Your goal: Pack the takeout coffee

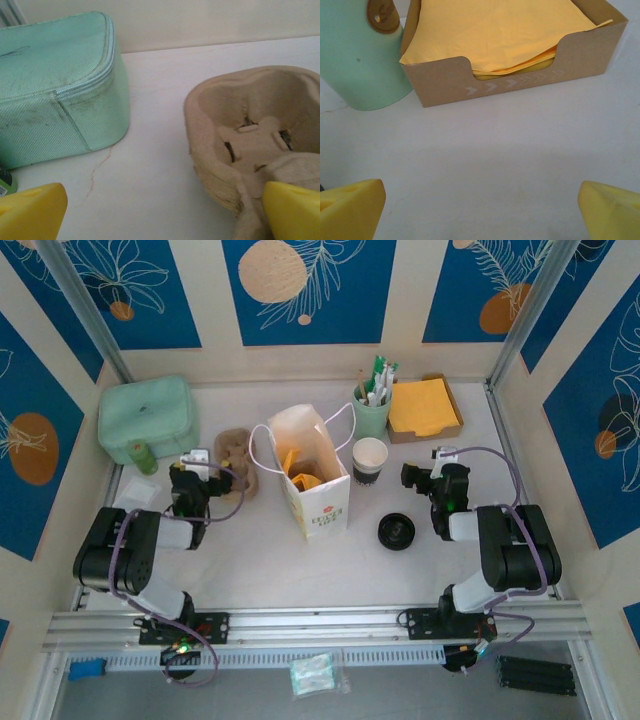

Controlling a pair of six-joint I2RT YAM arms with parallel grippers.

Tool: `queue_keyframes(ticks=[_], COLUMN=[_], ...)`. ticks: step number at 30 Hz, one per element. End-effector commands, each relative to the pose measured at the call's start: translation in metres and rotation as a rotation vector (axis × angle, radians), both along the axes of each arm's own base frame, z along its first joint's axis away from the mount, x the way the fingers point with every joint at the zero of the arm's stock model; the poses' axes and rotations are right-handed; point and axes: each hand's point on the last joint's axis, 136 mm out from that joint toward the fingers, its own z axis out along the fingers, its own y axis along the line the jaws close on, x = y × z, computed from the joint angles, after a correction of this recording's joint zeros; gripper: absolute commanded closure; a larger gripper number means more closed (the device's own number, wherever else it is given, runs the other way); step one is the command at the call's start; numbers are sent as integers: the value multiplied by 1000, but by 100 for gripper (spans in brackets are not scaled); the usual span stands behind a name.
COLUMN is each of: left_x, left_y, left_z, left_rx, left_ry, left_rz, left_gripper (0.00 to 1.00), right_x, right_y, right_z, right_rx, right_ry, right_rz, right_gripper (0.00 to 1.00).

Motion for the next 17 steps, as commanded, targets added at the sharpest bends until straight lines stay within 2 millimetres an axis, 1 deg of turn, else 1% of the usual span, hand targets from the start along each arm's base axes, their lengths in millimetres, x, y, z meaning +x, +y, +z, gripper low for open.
queue_keyframes(ticks=[1, 17], left_x=[2, -1], left_y=[-2, -2], left_z=[-14, -11], left_rx=[-5, 2], left_ry=[63, 44], left_rz=[-42, -43], left_gripper=[1, 1], right_x=[10, 9], right_y=[3, 5], right_z=[17, 17], right_rx=[-9, -13], right_ry=[-60, -60], right_rz=[18, 29], right_gripper=[1, 1])
